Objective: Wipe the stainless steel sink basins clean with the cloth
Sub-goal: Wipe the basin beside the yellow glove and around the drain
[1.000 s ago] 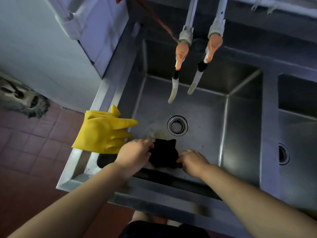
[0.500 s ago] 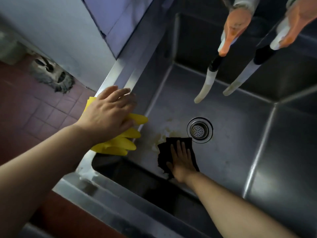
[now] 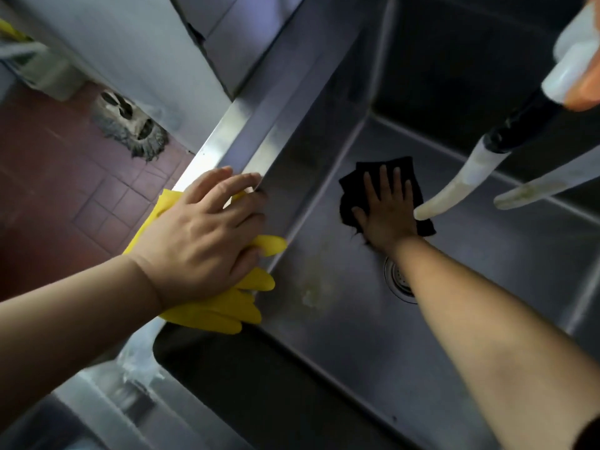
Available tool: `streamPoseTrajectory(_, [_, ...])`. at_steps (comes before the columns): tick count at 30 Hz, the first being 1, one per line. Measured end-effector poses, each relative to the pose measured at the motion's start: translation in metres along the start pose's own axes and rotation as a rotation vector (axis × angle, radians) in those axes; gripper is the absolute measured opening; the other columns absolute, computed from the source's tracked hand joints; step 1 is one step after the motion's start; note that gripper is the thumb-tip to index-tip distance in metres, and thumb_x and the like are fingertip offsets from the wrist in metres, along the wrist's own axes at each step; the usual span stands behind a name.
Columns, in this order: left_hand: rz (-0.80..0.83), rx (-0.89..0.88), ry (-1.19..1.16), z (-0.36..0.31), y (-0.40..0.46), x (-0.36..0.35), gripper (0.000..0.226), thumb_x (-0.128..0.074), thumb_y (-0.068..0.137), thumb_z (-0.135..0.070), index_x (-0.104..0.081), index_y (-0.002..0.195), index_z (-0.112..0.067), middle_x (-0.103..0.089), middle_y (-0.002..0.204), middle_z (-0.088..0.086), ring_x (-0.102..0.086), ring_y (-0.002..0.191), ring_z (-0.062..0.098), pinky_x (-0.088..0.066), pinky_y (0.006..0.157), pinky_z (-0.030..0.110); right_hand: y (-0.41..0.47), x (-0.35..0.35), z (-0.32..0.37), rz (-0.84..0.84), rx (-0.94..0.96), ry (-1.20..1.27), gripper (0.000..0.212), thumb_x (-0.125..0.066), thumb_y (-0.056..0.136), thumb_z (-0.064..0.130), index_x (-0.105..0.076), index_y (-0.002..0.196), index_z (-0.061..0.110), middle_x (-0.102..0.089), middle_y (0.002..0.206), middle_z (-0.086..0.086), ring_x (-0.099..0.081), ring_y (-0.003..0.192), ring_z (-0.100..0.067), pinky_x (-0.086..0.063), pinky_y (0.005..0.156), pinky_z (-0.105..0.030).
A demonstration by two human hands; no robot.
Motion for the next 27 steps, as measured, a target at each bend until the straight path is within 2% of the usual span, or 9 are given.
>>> streamPoseTrajectory(3, [0.010,-0.001,0.003,0.000,0.001,-0.001,0.039,-0.043,0.092,-0.038,-0.068,0.104,-0.011,-0.062,0.119,0.008,-0.044,0.129,0.035,-0.029,0.110,0.051,0.009,0.005,0.007,-0.009,-0.070,0.016,0.070,-0.029,0.098,0.049,0.007,0.152,0.021,0.013,0.158,-0.014,0.018,0.144,-0.035,0.016,0.113,-0.047])
streamPoseTrajectory(5, [0.012,-0.003,0.002,-0.001,0.001,-0.002,0.039,-0.042,0.092,-0.038,-0.068,0.103,-0.011,-0.062,0.119,0.007,-0.044,0.129,0.035,-0.029,0.109,0.052,-0.004,-0.001,0.026,-0.015,-0.033,0.018,0.071,-0.031,0.097,0.050,0.003,0.152,0.020,0.008,0.159,-0.016,0.014,0.144,-0.037,0.015,0.112,-0.048])
streamPoseTrajectory(10, [0.007,-0.013,0.025,-0.002,0.000,-0.002,0.038,-0.042,0.093,-0.036,-0.069,0.099,-0.011,-0.063,0.121,0.009,-0.044,0.129,0.036,-0.029,0.109,0.053,-0.088,-0.038,0.094,-0.046,0.308,0.030,0.070,-0.043,0.083,0.048,-0.036,0.145,0.016,-0.031,0.151,-0.021,-0.023,0.140,-0.043,-0.008,0.113,-0.053])
streamPoseTrajectory(14, [-0.013,-0.029,0.029,-0.003,0.000,-0.001,0.028,-0.049,0.090,-0.034,-0.069,0.090,-0.014,-0.064,0.113,0.009,-0.045,0.127,0.038,-0.029,0.109,0.053,-0.164,-0.065,0.113,0.052,0.575,0.015,0.066,-0.035,0.083,0.048,-0.042,0.142,0.022,-0.035,0.150,-0.014,-0.027,0.140,-0.036,-0.010,0.113,-0.051])
streamPoseTrajectory(17, [-0.050,-0.043,0.013,-0.004,0.001,0.001,0.025,-0.051,0.089,-0.030,-0.069,0.082,-0.015,-0.066,0.109,0.007,-0.046,0.126,0.039,-0.031,0.107,0.054,-0.205,-0.074,0.107,0.070,0.746,0.022,0.059,-0.036,0.084,0.046,-0.043,0.140,0.029,-0.036,0.151,-0.006,-0.026,0.141,-0.029,-0.011,0.114,-0.047])
streamPoseTrajectory(20, [-0.064,-0.047,-0.013,-0.004,0.001,0.002,0.029,-0.046,0.090,-0.029,-0.069,0.077,-0.016,-0.067,0.106,0.006,-0.046,0.125,0.040,-0.030,0.108,0.055,-0.214,-0.069,0.109,0.084,0.787,0.153,0.045,-0.040,0.087,0.043,-0.056,0.129,0.033,-0.042,0.148,0.001,-0.025,0.141,-0.024,-0.010,0.114,-0.043])
streamPoseTrajectory(22, [-0.056,-0.041,-0.017,-0.004,0.001,0.001,0.032,-0.042,0.091,-0.030,-0.069,0.078,-0.017,-0.067,0.106,0.005,-0.045,0.126,0.040,-0.029,0.108,0.055,-0.208,-0.069,0.123,0.107,0.818,0.152,0.042,-0.039,0.089,0.041,-0.061,0.124,0.033,-0.046,0.145,0.003,-0.031,0.140,-0.023,-0.009,0.114,-0.041])
streamPoseTrajectory(27, [-0.053,-0.044,-0.001,-0.004,0.002,0.000,0.026,-0.047,0.087,-0.027,-0.069,0.078,-0.017,-0.067,0.104,0.004,-0.044,0.126,0.038,-0.030,0.108,0.055,-0.169,-0.066,0.169,0.096,0.862,0.008,0.046,-0.038,0.089,0.040,-0.057,0.130,0.029,-0.047,0.144,0.000,-0.037,0.137,-0.026,-0.016,0.114,-0.045])
Point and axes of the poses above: each hand's wrist, its own y-axis towards the middle knuckle, its own x-axis out of the back of the hand, z = x × y, the point moved 6 cm from there along y, towards the middle knuckle
